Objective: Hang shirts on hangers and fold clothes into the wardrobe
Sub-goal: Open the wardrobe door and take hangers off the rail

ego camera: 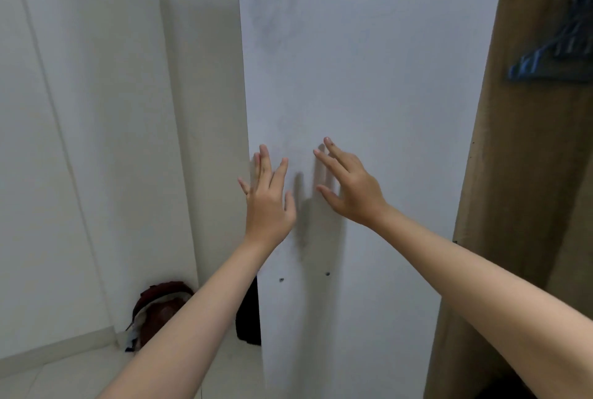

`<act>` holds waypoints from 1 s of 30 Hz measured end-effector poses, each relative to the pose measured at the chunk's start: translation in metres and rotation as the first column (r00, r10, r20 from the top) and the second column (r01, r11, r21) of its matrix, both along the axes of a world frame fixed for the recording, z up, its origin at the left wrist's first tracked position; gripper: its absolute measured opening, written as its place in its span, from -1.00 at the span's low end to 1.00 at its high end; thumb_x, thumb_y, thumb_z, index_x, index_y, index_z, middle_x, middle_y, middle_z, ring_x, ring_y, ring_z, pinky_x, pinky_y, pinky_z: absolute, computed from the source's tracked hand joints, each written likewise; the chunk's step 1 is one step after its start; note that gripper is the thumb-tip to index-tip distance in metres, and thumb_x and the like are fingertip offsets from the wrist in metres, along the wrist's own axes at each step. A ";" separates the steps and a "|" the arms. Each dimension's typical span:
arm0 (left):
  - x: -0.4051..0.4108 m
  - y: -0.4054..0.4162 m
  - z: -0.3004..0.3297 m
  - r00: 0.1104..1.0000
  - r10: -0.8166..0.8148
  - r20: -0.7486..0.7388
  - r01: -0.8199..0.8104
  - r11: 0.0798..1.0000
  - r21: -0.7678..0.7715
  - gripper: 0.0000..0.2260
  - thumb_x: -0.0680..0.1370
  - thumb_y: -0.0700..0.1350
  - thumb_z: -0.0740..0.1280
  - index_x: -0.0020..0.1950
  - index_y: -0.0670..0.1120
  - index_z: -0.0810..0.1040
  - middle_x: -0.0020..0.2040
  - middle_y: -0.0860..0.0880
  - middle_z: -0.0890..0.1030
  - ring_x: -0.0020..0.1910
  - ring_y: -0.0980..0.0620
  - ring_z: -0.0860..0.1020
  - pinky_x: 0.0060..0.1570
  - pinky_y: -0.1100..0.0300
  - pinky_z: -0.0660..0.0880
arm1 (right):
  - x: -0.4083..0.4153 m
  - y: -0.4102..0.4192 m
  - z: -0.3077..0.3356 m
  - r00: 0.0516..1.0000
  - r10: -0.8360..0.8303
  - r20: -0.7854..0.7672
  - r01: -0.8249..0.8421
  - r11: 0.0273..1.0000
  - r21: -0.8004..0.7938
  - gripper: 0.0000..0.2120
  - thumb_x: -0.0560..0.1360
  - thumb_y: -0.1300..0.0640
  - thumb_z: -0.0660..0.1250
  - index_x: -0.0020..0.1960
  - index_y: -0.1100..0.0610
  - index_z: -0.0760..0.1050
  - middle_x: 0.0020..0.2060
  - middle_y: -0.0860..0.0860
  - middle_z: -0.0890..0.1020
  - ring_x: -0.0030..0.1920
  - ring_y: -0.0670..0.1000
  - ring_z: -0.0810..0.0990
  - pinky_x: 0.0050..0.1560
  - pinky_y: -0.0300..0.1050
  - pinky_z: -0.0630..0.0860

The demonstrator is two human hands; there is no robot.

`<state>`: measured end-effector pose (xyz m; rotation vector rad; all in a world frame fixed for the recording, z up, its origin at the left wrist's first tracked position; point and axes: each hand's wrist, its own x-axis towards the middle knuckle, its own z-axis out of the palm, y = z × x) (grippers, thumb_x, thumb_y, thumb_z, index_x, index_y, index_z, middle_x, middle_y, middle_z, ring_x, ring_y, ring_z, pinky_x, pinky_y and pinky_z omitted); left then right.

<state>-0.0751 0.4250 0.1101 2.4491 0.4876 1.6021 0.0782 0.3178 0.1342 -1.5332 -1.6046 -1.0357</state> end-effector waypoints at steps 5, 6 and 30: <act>0.041 -0.046 0.024 0.978 -0.200 0.060 0.191 0.973 0.130 -0.52 0.49 -0.23 0.28 0.42 -0.11 0.35 0.51 -0.14 0.21 0.51 -0.05 0.14 0.40 -0.17 -0.05 | 0.036 -0.054 0.019 0.995 -0.098 -0.005 0.098 0.991 0.090 -0.39 0.46 0.08 0.41 0.45 0.08 0.30 0.43 0.06 0.37 0.28 0.13 0.46 -0.03 0.01 0.59; 0.050 -0.055 0.030 0.969 -0.237 0.071 0.224 0.962 0.155 -0.53 0.49 -0.20 0.28 0.41 -0.12 0.37 0.48 -0.14 0.28 0.48 -0.06 0.22 0.41 -0.15 0.05 | 0.046 -0.066 0.024 0.992 -0.123 -0.013 0.124 0.988 0.092 -0.37 0.46 0.07 0.41 0.47 0.08 0.28 0.43 0.06 0.37 0.30 0.12 0.45 0.04 0.01 0.57; 0.326 -0.184 0.204 0.868 -0.491 -0.077 0.482 0.794 0.371 -0.42 0.46 -0.10 0.40 0.44 -0.14 0.30 0.27 -0.09 0.46 0.18 0.03 0.46 0.11 0.41 0.30 | 0.357 -0.212 0.155 0.946 -0.183 -0.268 0.258 0.925 0.280 -0.17 0.30 0.08 0.54 0.47 -0.07 0.20 0.32 0.08 0.37 0.33 -0.03 0.32 0.34 -0.06 0.31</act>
